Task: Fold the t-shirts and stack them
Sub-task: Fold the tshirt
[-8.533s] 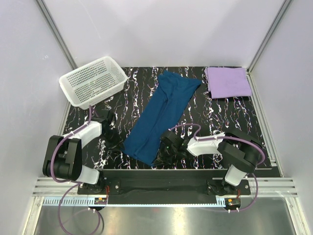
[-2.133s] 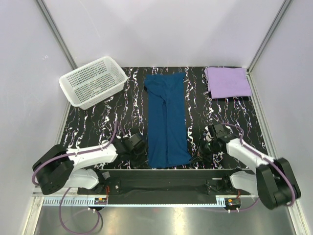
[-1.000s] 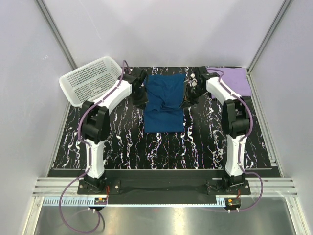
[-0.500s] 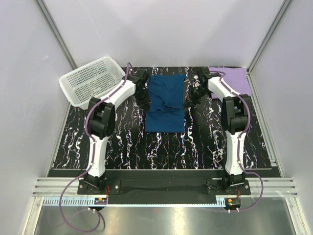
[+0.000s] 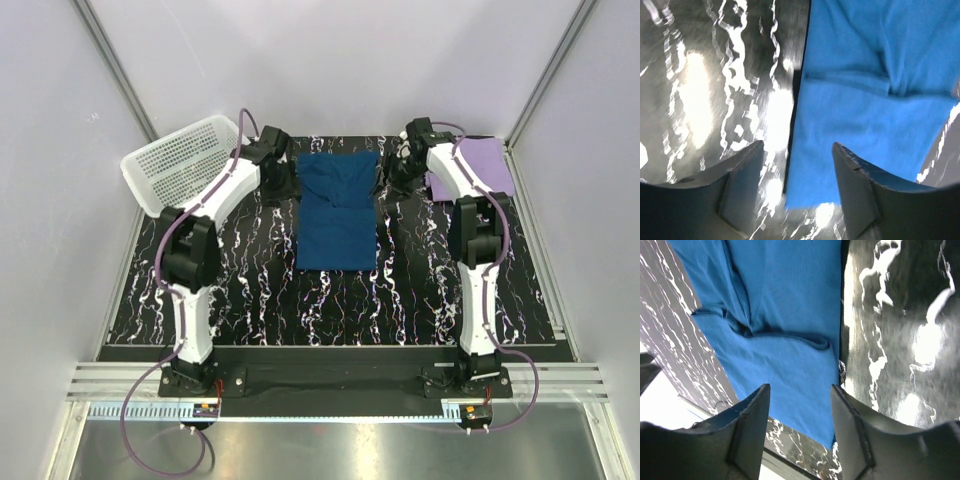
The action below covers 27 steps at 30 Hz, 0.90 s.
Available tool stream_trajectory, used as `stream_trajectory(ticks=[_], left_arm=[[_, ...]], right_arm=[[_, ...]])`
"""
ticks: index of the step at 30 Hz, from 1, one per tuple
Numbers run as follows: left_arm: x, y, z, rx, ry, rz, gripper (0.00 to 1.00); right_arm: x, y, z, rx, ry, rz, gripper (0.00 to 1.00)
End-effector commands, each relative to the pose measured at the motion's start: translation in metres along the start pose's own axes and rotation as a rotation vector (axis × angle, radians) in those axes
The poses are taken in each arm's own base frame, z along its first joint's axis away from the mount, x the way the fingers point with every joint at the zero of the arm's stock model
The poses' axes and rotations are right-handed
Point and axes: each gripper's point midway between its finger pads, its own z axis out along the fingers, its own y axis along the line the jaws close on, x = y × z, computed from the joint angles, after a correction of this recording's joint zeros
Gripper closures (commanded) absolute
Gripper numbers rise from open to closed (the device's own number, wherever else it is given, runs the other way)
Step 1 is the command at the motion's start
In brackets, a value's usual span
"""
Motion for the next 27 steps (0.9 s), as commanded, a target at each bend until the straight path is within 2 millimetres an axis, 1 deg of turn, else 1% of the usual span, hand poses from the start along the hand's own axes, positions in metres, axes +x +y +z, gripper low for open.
stream_trajectory(ticks=[1, 2, 3, 4, 5, 6, 7, 8, 9, 10, 11, 12, 13, 14, 16, 17, 18, 20, 21, 22, 24, 25, 27], left_arm=[[0.007, -0.015, -0.049, 0.125, -0.069, 0.072, 0.44], [0.015, -0.020, -0.045, 0.167, -0.056, 0.076, 0.51], [0.027, -0.027, -0.044, 0.221, -0.028, 0.078, 0.53], [0.050, -0.021, -0.034, 0.232, 0.019, 0.071, 0.55], [0.051, -0.033, -0.031, 0.292, 0.002, 0.072, 0.62], [0.059, -0.040, -0.031, 0.332, 0.020, 0.075, 0.63], [0.074, -0.042, -0.025, 0.339, 0.047, 0.086, 0.64], [0.075, -0.048, -0.024, 0.361, 0.041, 0.090, 0.65], [0.084, -0.053, -0.024, 0.398, 0.066, 0.094, 0.66], [0.090, -0.057, -0.021, 0.417, 0.080, 0.096, 0.66], [0.096, -0.057, -0.015, 0.429, 0.091, 0.081, 0.66], [0.104, -0.058, -0.009, 0.444, 0.125, 0.071, 0.65], [0.109, -0.055, -0.003, 0.433, 0.145, 0.055, 0.65], [0.117, -0.046, 0.002, 0.383, 0.183, 0.033, 0.66], [0.127, -0.029, 0.017, 0.301, 0.212, 0.015, 0.69], [0.130, -0.022, 0.018, 0.265, 0.220, -0.001, 0.69], [0.141, -0.012, 0.022, 0.234, 0.236, -0.013, 0.69], [0.145, -0.006, 0.022, 0.219, 0.229, -0.019, 0.66], [0.153, 0.003, 0.026, 0.185, 0.240, -0.022, 0.65], [0.158, 0.007, 0.029, 0.171, 0.251, -0.021, 0.64], [0.174, 0.020, 0.033, 0.121, 0.306, -0.028, 0.64], [0.187, 0.028, 0.037, 0.096, 0.339, -0.028, 0.64], [0.202, 0.037, 0.037, 0.065, 0.365, -0.044, 0.64]], right_arm=[[0.022, 0.008, -0.034, 0.034, -0.013, -0.056, 0.44], [0.031, 0.013, -0.030, 0.027, -0.003, -0.071, 0.44], [0.037, 0.016, -0.028, 0.019, 0.000, -0.074, 0.44], [0.045, 0.018, -0.023, 0.000, 0.001, -0.073, 0.48], [0.054, 0.026, -0.020, -0.039, 0.023, -0.079, 0.50], [0.065, 0.036, -0.017, -0.055, 0.038, -0.101, 0.52], [0.075, 0.037, -0.011, -0.068, 0.062, -0.106, 0.56], [0.083, 0.040, -0.009, -0.085, 0.080, -0.113, 0.58], [0.090, 0.044, -0.006, -0.103, 0.095, -0.113, 0.61], [0.101, 0.040, -0.003, -0.119, 0.110, -0.102, 0.69], [0.106, 0.038, -0.001, -0.122, 0.116, -0.093, 0.73], [0.116, 0.029, 0.003, -0.120, 0.129, -0.081, 0.76], [0.121, 0.025, 0.005, -0.115, 0.142, -0.077, 0.78], [0.126, 0.021, 0.007, -0.111, 0.153, -0.073, 0.81], [0.138, 0.012, 0.013, -0.107, 0.178, -0.060, 0.83], [0.141, 0.009, 0.014, -0.108, 0.181, -0.055, 0.83], [0.144, 0.007, 0.014, -0.109, 0.183, -0.056, 0.83], [0.155, -0.004, 0.020, -0.090, 0.202, -0.046, 0.83], [0.164, -0.011, 0.023, -0.079, 0.222, -0.034, 0.83], [0.165, -0.013, 0.025, -0.080, 0.218, -0.029, 0.83], [0.174, -0.019, 0.028, -0.072, 0.228, -0.010, 0.83], [0.182, -0.026, 0.031, -0.064, 0.239, 0.000, 0.83], [0.193, -0.032, 0.033, -0.056, 0.259, 0.022, 0.82]])
